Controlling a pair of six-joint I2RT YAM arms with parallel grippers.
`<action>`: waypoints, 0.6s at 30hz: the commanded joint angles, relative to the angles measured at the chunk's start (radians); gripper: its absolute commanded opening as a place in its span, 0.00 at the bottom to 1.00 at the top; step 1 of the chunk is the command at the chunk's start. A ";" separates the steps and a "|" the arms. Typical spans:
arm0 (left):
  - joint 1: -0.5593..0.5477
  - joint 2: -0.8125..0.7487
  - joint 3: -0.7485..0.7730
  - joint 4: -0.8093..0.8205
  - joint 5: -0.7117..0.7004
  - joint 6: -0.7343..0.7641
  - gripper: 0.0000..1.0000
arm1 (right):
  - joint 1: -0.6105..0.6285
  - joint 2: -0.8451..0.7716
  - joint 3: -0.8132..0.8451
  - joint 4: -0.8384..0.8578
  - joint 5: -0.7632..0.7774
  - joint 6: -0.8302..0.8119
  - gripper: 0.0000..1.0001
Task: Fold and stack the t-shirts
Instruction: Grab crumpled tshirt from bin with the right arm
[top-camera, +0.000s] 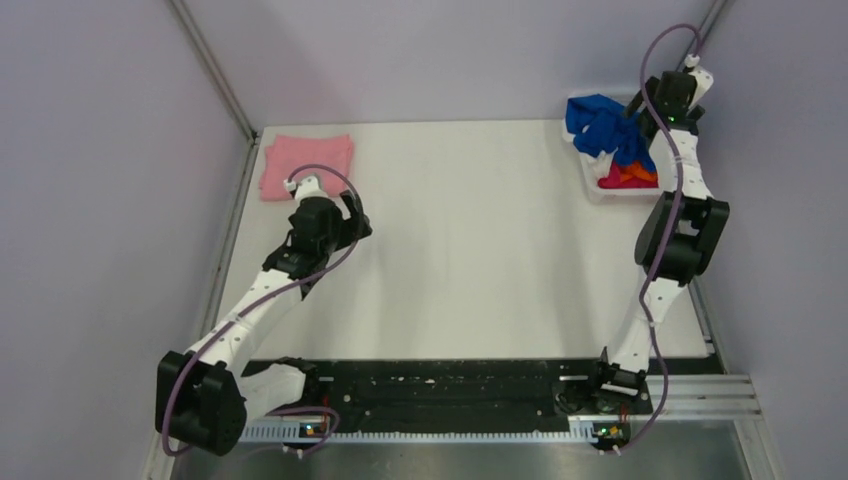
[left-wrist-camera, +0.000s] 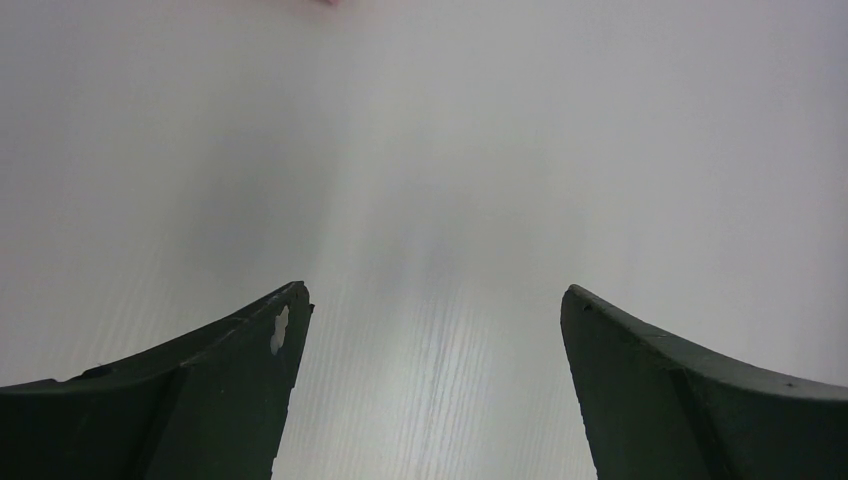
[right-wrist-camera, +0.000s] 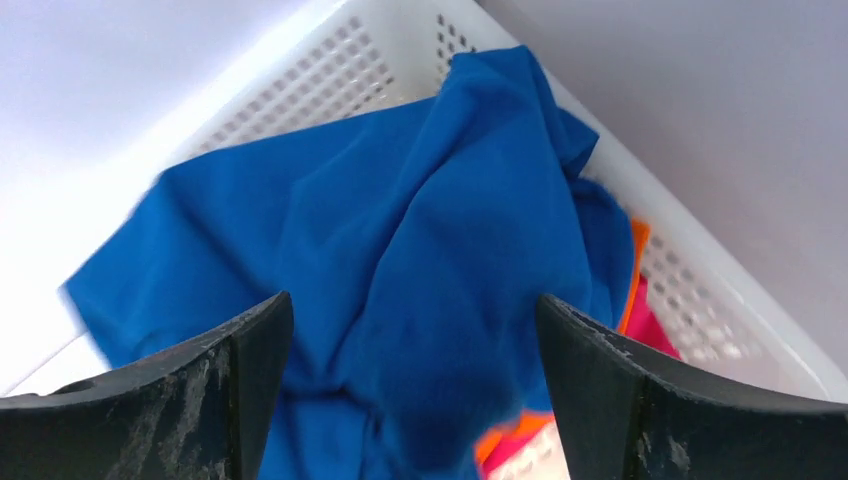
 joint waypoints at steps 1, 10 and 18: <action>0.000 0.039 0.071 0.028 -0.012 -0.008 0.99 | -0.025 0.175 0.239 -0.134 0.018 -0.091 0.87; 0.001 0.039 0.082 0.025 0.000 -0.010 0.99 | -0.025 0.180 0.488 -0.070 -0.020 -0.103 0.00; 0.000 -0.034 0.059 0.025 0.063 -0.028 0.99 | 0.025 -0.056 0.422 0.154 -0.401 -0.084 0.00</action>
